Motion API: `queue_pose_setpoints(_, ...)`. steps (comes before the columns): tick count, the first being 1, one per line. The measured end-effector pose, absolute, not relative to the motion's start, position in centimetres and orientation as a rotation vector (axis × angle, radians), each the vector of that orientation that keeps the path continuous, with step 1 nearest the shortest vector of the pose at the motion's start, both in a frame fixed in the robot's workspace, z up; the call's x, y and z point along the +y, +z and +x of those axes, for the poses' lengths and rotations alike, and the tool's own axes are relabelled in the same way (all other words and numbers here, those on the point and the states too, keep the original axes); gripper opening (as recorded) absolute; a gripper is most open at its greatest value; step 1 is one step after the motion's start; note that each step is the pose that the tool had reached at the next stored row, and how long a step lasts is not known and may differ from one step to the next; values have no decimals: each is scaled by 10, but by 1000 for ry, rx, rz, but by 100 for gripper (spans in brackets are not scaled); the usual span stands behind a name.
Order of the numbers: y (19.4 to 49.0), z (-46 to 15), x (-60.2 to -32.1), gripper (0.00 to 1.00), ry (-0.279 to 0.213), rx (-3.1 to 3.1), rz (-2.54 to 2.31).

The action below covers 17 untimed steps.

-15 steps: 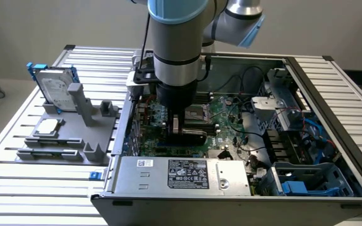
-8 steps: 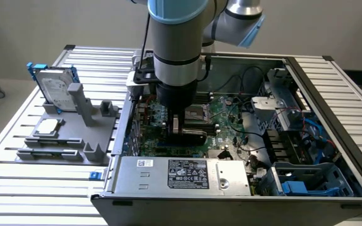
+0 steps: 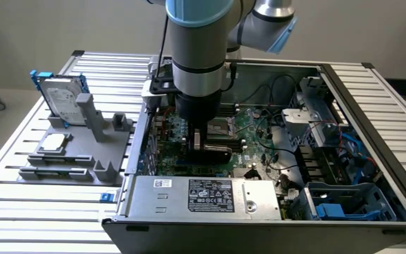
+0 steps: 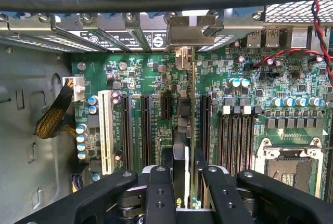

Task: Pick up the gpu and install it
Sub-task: 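Insert the gpu into the slot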

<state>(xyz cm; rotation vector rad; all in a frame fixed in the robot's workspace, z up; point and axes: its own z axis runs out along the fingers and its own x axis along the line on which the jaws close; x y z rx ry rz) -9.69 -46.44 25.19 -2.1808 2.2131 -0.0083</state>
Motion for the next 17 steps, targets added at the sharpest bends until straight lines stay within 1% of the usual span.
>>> queue_pose_setpoints(17, 252, -97, -464, 26, -8, 2213, -2181)
